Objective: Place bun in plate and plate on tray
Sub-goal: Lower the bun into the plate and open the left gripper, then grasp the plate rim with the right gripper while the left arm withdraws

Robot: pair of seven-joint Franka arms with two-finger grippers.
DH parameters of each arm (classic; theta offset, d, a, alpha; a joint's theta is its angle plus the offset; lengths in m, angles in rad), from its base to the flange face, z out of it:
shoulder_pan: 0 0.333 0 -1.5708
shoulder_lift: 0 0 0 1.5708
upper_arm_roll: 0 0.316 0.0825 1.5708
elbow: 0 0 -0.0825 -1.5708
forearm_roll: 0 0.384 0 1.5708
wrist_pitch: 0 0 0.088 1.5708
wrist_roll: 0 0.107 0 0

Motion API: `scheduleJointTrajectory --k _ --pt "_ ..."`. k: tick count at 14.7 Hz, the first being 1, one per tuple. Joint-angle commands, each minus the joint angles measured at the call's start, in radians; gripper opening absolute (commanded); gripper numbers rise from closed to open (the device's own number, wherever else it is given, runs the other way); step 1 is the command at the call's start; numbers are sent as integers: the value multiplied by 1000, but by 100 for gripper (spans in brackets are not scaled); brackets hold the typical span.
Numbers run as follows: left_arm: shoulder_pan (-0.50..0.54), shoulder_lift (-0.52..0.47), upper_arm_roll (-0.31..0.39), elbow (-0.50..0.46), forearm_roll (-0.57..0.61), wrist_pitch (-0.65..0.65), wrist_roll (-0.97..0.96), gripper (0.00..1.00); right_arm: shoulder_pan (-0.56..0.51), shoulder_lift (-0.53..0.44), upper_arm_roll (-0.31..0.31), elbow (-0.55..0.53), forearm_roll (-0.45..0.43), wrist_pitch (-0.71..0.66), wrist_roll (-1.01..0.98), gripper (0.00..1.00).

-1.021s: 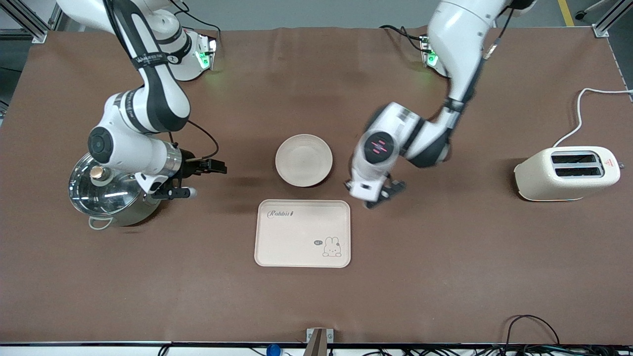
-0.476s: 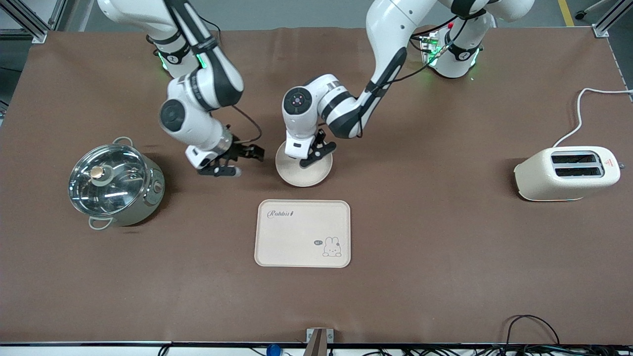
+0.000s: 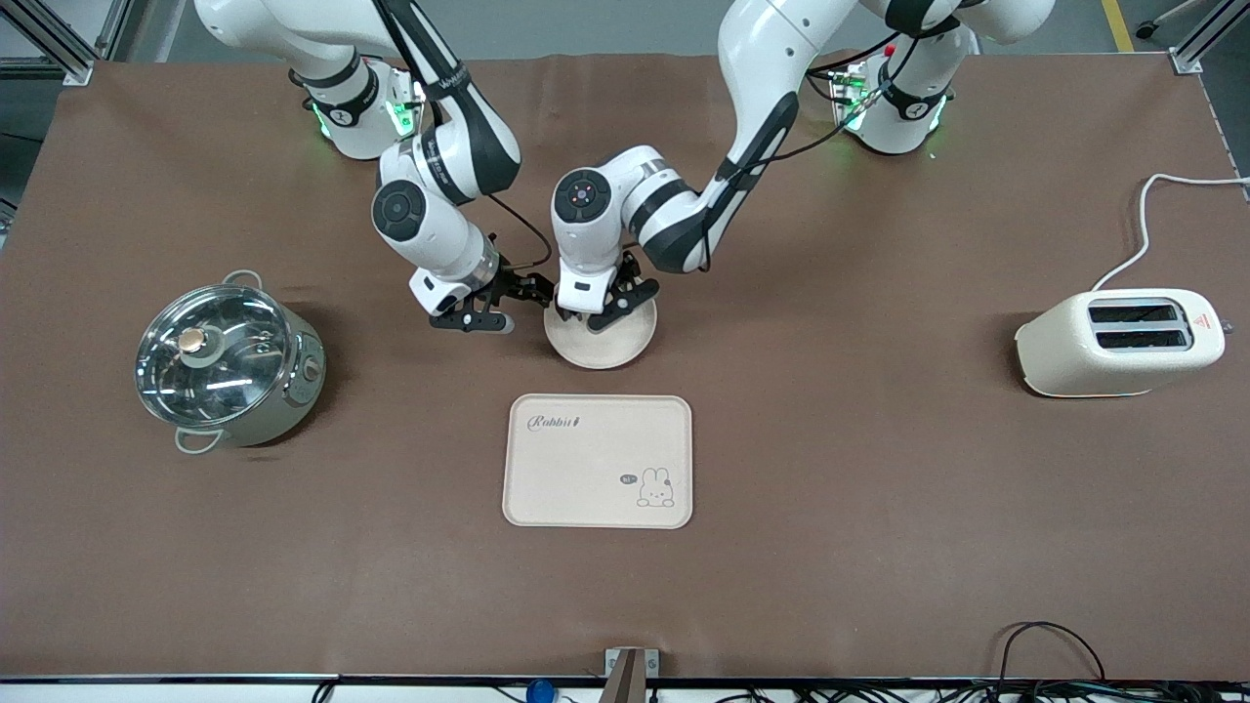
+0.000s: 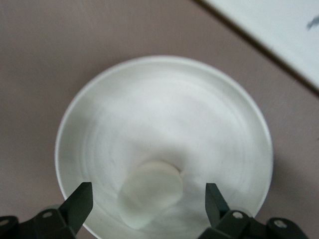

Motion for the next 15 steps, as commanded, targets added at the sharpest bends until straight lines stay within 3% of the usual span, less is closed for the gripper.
scheduleJointTrajectory --k 1,3,6,7,10,11,15 --pt "95 -118 2 -10 19 -92 86 100 60 33 -9 -9 53 68 1 93" --pt "169 -195 2 2 21 -152 180 100 90 65 -9 -1 85 100 1 85" --pt "296 -293 2 71 45 -285 385 100 112 94 -9 23 105 107 1 58" --pt "337 -328 2 86 48 -328 456 100 112 97 -9 23 105 105 0 53" --pt "454 -460 2 90 68 -429 665 100 103 102 -9 34 105 102 -11 16" --pt "491 -494 2 90 68 -478 740 100 103 106 -9 36 103 105 -16 11" --pt "615 -602 1 88 73 -587 1080 100 101 119 -9 36 103 111 -23 11"
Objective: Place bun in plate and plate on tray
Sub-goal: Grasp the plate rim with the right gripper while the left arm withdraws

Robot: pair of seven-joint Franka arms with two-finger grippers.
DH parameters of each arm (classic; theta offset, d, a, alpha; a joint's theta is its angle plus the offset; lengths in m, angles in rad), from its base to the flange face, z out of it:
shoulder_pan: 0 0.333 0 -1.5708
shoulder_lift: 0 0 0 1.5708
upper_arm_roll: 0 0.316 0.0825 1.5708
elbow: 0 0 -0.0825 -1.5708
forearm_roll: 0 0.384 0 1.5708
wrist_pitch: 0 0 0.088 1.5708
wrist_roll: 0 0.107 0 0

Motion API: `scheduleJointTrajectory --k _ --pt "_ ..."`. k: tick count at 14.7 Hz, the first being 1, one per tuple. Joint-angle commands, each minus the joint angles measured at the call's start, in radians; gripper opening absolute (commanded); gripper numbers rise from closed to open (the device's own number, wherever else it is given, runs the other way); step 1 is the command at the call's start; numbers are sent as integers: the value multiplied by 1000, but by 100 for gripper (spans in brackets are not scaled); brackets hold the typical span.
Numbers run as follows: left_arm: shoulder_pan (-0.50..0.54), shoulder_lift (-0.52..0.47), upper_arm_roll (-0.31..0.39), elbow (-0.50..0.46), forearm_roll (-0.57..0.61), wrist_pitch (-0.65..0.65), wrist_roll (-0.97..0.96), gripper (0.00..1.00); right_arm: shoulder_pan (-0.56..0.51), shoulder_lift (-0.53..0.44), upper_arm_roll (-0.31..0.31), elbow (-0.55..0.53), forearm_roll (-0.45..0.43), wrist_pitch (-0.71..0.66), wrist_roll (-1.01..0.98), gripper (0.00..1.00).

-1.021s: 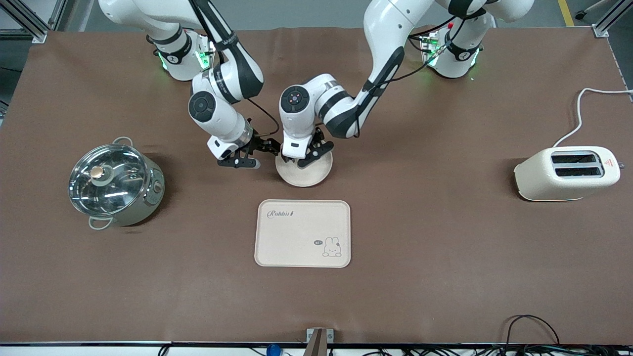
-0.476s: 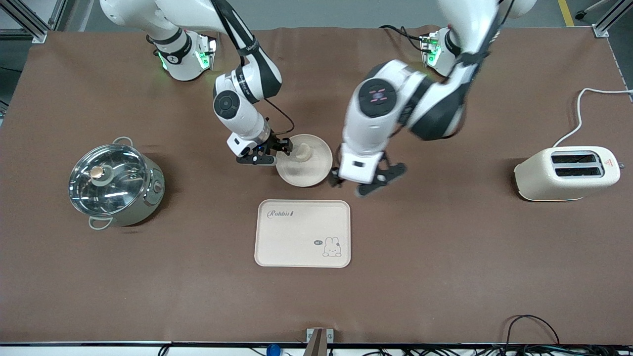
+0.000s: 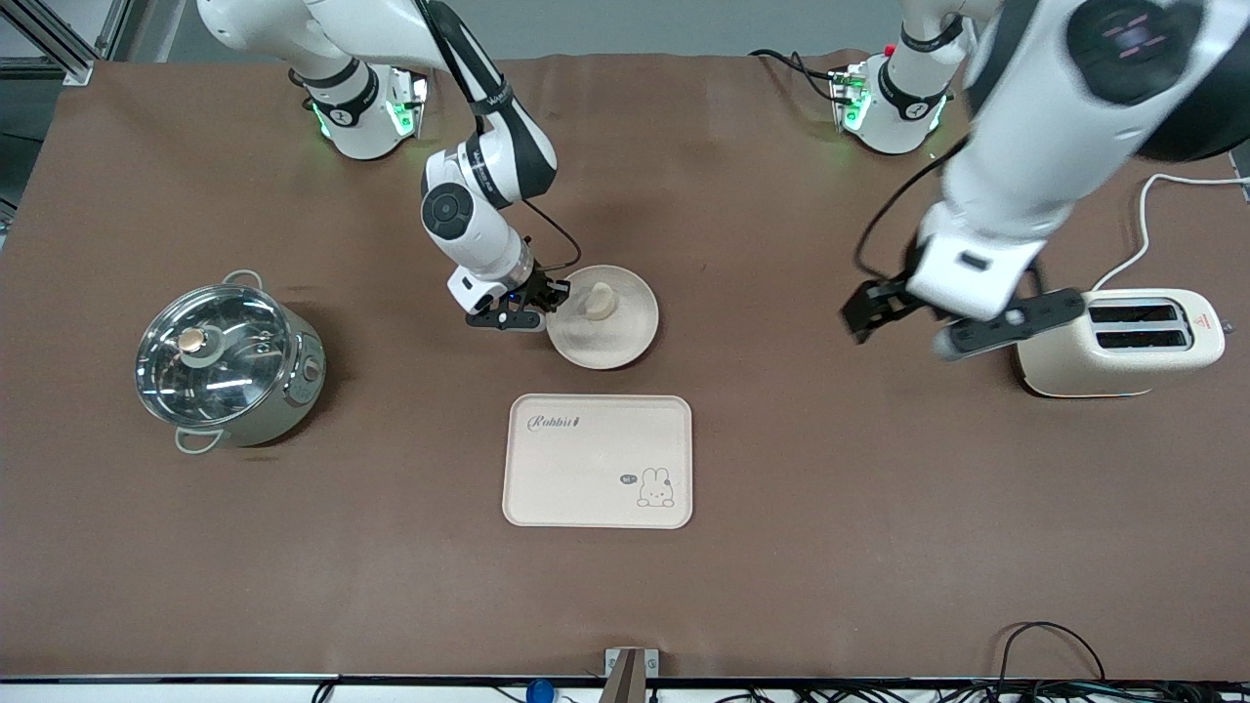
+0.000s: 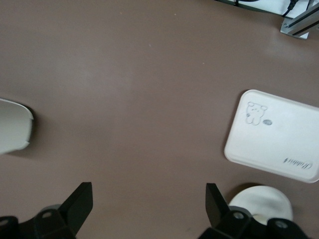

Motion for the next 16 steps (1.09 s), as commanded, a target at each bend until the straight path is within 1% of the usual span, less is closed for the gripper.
scheduleJointTrajectory --k 1,3,5,6,8,9,11,16 --pt "75 -81 -10 -18 16 -42 222 100 -1 17 2 8 25 9 -22 12" --pt "162 -141 -21 -36 7 -68 357 100 -1 17 2 8 25 9 -22 18" --pt "194 -204 -22 -84 1 -110 434 100 0 21 0 9 25 9 -22 22" --pt "216 -237 -24 -114 1 -124 456 100 -1 23 0 9 25 9 -22 22" --pt "257 -297 -51 -168 -4 -154 489 100 -1 26 0 15 25 9 -22 22" --pt "262 -319 -60 -191 -4 -159 494 100 -1 29 0 16 24 10 -24 22" --pt "261 -322 -65 -194 -4 -182 494 100 -1 29 0 16 24 10 -25 22" --pt "262 -307 -65 -184 -2 -179 494 100 -6 24 -3 29 24 -3 -34 22"
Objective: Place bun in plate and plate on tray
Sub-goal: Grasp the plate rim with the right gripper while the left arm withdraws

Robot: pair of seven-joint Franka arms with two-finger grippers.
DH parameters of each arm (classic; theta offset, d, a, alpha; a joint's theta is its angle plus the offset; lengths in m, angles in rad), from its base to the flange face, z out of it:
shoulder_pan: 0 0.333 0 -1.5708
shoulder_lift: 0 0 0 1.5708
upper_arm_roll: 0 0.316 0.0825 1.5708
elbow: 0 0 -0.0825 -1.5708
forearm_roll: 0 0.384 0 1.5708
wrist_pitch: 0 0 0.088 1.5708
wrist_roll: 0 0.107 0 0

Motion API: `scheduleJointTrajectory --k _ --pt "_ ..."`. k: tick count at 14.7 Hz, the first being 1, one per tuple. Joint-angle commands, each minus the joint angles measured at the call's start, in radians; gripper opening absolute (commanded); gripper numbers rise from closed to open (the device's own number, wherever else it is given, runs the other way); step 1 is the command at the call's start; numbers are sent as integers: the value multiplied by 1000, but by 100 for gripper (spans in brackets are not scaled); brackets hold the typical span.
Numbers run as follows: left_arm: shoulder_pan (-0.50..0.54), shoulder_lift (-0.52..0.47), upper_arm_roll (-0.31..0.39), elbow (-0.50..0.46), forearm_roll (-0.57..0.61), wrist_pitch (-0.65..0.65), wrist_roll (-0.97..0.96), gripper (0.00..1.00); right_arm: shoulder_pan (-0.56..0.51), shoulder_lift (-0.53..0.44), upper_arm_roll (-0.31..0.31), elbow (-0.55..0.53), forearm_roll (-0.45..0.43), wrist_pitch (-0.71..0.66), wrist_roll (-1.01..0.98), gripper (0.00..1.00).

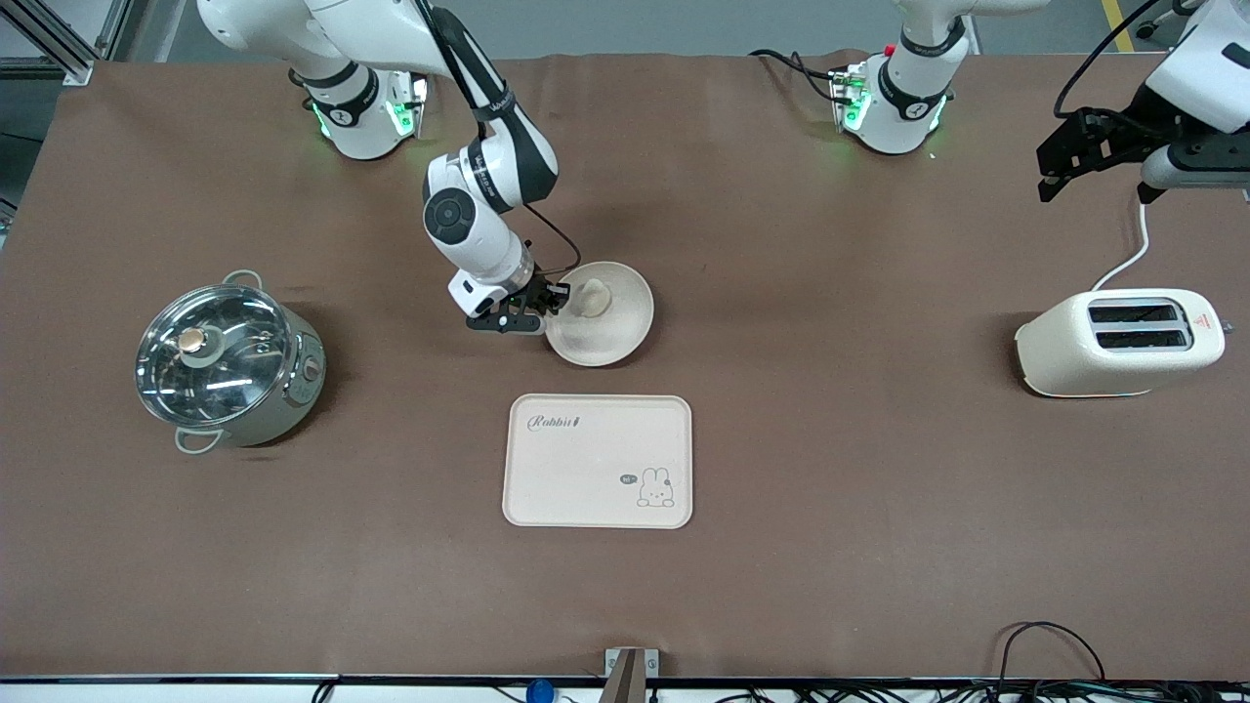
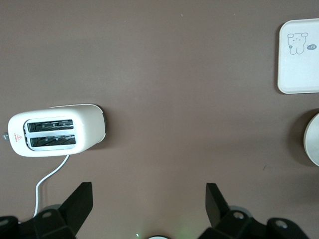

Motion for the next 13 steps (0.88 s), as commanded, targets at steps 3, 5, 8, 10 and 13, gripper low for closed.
scheduleJointTrajectory --k 3,5,8,10,13 --pt "13 -7 -5 -6 -2 -7 11 100 -6 6 -1 18 22 -6 -30 22" --pt "13 -7 -5 -8 -2 -7 -1 100 -6 3 -1 18 22 -6 -30 22" --pt "10 2 -5 -10 -2 -5 -10 100 -20 -3 -2 18 20 -24 -49 22" --pt "12 10 -6 -8 -4 -4 -10 100 -27 -3 -4 18 20 -30 -65 22" --pt "10 10 -6 -8 -4 -2 -10 100 -41 -3 -4 18 19 -40 -82 22"
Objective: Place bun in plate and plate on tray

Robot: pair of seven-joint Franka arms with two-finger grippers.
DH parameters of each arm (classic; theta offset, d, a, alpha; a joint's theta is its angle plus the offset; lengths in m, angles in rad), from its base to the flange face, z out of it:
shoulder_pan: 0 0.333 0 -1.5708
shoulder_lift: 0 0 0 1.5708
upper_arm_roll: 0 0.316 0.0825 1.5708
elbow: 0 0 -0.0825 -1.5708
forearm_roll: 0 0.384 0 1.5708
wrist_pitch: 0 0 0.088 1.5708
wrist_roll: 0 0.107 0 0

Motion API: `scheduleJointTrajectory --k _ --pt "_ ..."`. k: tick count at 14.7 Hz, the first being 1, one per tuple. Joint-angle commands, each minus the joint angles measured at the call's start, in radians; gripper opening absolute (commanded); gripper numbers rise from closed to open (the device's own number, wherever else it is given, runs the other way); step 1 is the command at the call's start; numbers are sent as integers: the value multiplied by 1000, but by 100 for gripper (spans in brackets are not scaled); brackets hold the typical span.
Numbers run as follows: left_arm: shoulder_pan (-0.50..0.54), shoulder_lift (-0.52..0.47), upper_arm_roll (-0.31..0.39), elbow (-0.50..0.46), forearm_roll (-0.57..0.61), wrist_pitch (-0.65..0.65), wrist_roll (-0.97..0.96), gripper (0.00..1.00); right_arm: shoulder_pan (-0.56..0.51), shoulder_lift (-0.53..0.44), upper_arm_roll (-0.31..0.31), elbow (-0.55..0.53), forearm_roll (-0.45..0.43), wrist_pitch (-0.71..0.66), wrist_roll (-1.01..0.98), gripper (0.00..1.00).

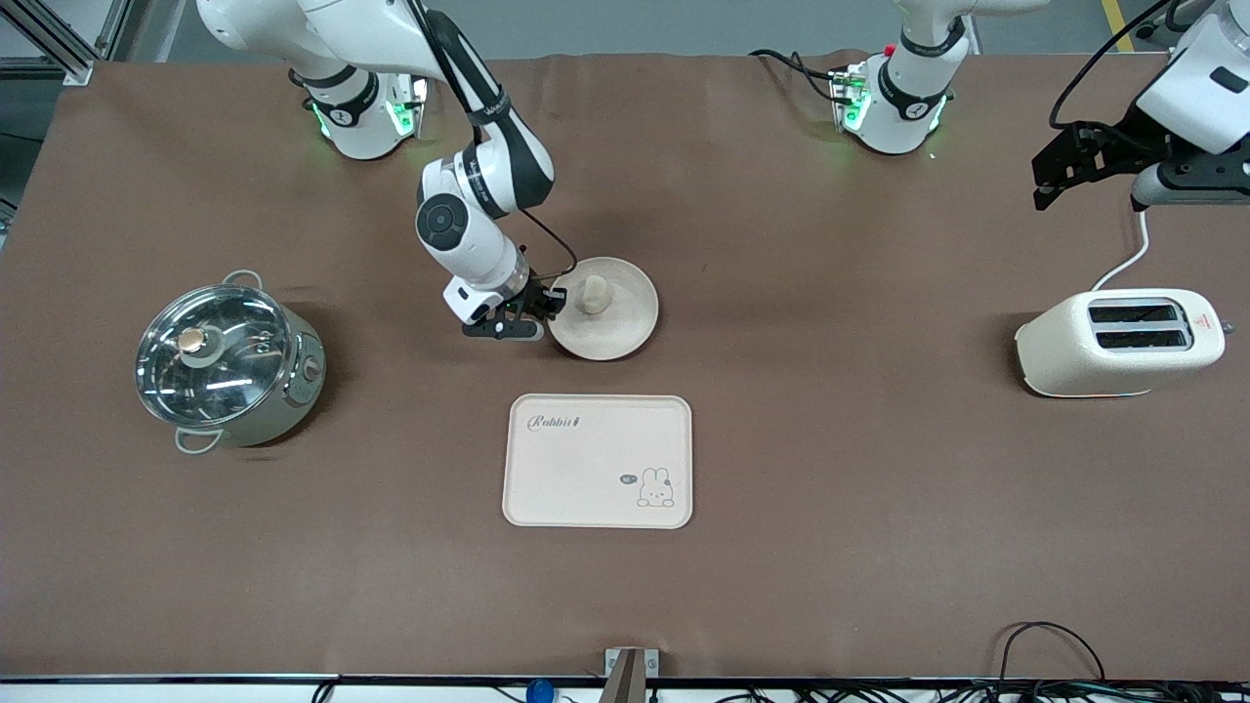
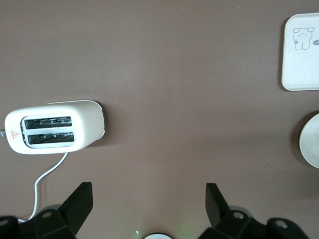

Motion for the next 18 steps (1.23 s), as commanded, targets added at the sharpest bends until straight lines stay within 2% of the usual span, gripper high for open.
scheduleJointTrajectory --k 1,18 --pt "8 -3 -8 2 -4 -2 -8 100 -17 0 7 2 19 -14 -28 22" --pt "6 12 -8 -2 -2 -1 -8 100 18 29 12 13 24 40 -12 22"
